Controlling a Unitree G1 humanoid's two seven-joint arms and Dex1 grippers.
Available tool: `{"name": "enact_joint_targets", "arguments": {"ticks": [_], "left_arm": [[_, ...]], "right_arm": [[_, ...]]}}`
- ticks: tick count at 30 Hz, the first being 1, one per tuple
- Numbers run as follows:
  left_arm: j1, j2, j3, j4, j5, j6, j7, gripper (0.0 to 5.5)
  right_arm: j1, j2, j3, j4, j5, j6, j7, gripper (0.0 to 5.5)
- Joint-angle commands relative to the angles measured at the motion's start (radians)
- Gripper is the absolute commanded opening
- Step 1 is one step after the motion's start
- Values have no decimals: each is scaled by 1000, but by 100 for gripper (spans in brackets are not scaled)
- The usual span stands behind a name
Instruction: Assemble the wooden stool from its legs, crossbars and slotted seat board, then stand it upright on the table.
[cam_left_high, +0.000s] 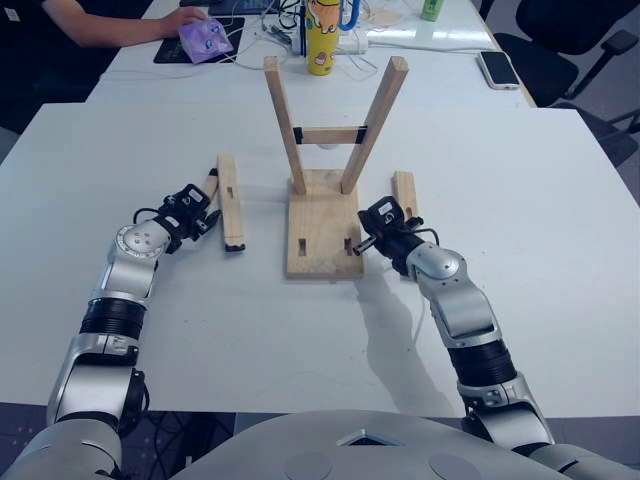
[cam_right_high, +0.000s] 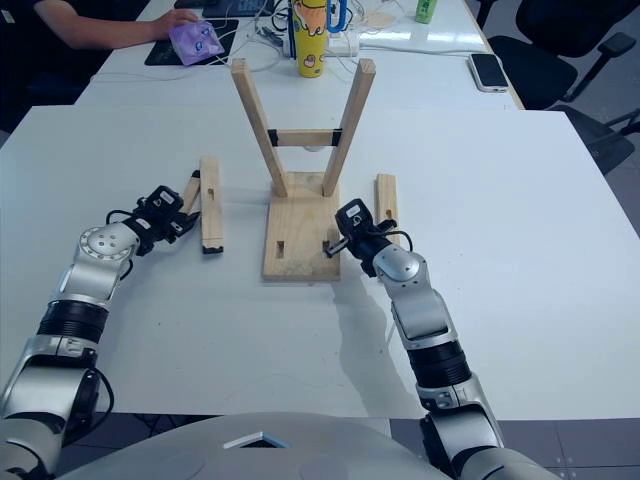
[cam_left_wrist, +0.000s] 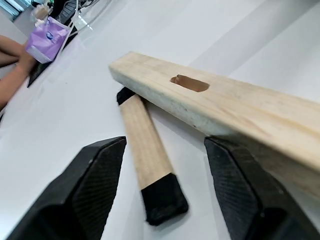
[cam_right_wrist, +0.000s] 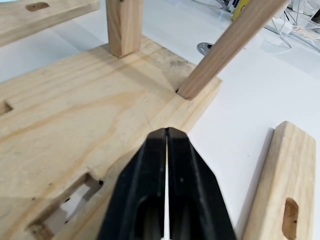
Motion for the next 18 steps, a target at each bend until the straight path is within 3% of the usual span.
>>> {"name": "enact_joint_targets", "arguments": {"ticks": [1,9,18], "left_arm": [[-15,-40,92,21,-74,60,75,292],[4,-114,224,43,-276,169,43,292],[-20,-101,222,96,-283,190,48,292]], "right_arm": [[-9,10,6,4,9,-3,-7,0],[-12,7,6,14,11,-5,-1,0],[-18,17,14,14,13,-3,1,0]]}}
